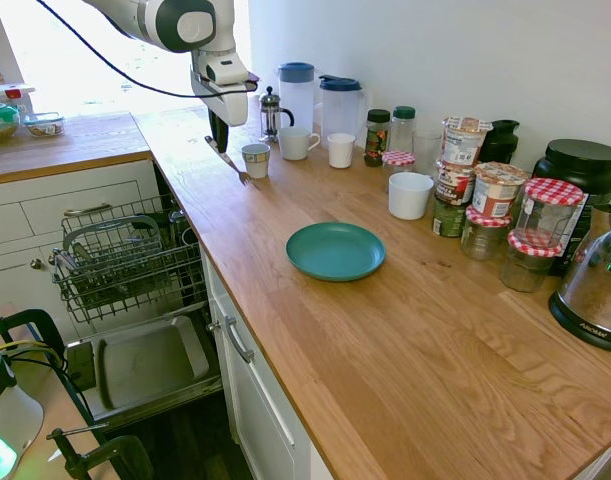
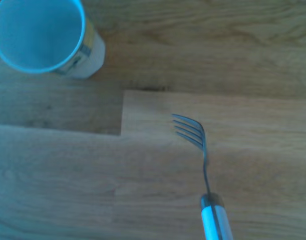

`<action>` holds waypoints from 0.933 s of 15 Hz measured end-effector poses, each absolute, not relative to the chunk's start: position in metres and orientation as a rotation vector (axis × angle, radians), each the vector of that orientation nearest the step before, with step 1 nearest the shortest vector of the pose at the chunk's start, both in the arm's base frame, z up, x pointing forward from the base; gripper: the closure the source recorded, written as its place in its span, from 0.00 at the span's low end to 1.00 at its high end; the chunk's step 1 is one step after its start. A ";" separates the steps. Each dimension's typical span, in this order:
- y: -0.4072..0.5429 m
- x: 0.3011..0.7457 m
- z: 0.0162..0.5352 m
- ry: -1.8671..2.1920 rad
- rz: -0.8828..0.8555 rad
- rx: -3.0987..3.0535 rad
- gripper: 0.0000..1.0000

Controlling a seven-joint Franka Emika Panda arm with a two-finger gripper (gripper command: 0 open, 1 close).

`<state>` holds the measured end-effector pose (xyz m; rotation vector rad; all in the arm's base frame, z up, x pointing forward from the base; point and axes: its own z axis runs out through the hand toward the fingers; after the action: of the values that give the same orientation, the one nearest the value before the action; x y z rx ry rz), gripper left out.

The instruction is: Put the fork in the dishwasher

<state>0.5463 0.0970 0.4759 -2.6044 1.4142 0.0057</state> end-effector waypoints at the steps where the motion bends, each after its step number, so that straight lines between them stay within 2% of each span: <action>1: 0.106 0.540 0.479 1.373 0.043 -2.635 1.00; 9: 0.180 0.445 0.463 1.111 0.214 -2.822 1.00; 14: 0.203 0.414 0.450 1.024 0.266 -2.869 1.00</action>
<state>0.4144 0.2035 0.4498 -2.8689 1.0243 0.2660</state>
